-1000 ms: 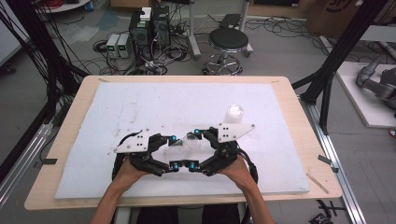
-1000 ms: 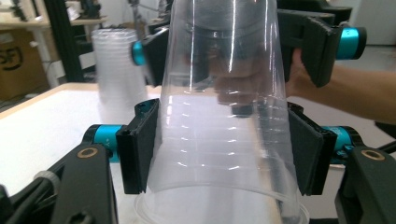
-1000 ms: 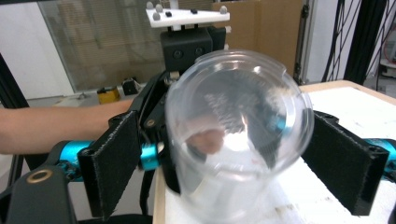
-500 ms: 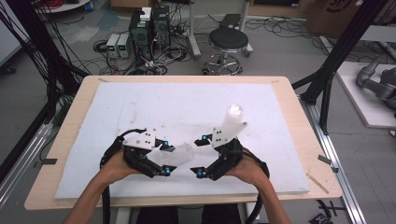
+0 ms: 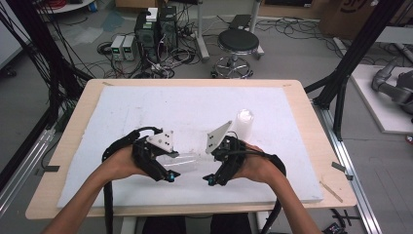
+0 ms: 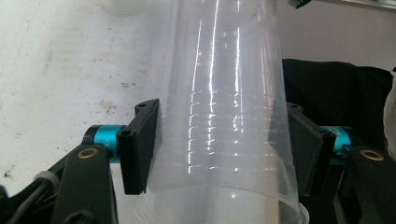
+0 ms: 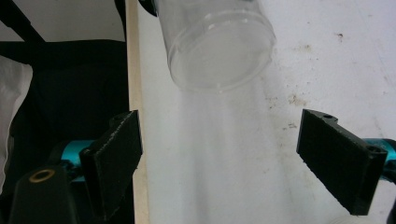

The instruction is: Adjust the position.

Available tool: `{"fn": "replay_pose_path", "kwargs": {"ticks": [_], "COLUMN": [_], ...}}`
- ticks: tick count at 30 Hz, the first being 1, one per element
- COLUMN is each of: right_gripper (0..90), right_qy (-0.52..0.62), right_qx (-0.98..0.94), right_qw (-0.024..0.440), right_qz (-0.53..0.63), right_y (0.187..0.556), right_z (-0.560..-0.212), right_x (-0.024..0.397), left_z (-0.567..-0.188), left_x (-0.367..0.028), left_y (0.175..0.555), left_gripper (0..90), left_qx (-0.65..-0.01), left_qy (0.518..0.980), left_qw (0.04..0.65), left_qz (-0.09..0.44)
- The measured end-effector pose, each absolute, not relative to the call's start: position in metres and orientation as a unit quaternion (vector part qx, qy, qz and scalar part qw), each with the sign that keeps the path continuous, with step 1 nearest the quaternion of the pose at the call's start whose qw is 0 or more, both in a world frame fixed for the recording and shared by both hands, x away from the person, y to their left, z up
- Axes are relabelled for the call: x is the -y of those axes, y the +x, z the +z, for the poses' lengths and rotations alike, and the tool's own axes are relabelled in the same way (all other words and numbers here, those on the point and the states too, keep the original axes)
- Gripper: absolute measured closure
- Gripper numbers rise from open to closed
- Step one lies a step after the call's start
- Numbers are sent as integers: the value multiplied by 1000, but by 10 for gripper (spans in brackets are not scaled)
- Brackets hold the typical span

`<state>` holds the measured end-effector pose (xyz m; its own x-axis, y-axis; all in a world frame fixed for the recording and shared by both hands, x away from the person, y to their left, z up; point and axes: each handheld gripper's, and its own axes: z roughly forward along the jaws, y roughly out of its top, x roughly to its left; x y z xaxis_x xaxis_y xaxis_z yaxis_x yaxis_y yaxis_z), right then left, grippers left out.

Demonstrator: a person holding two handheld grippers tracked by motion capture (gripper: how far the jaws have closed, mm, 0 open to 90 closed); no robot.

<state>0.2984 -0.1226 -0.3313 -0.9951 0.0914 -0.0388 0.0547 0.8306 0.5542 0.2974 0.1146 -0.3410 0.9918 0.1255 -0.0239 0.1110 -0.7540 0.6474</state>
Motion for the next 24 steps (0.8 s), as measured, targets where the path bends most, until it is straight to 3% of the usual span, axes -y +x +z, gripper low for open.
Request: {"fn": "replay_pose_path", "kwargs": {"ticks": [19, 24], "right_gripper": [157, 242], "right_qy": [24, 18], "right_qx": [-952, -951], "right_qw": [32, 23], "right_qz": [302, 307], "right_y": [299, 299], "right_z": [-325, -324], "right_x": [111, 110], "left_z": [-340, -340], "left_x": [-95, -95], "left_y": [294, 294], "left_gripper": [351, 351], "left_qx": [-39, -35], "left_qy": [938, 938], "left_qw": [345, 344], "left_qz": [6, 4]}}
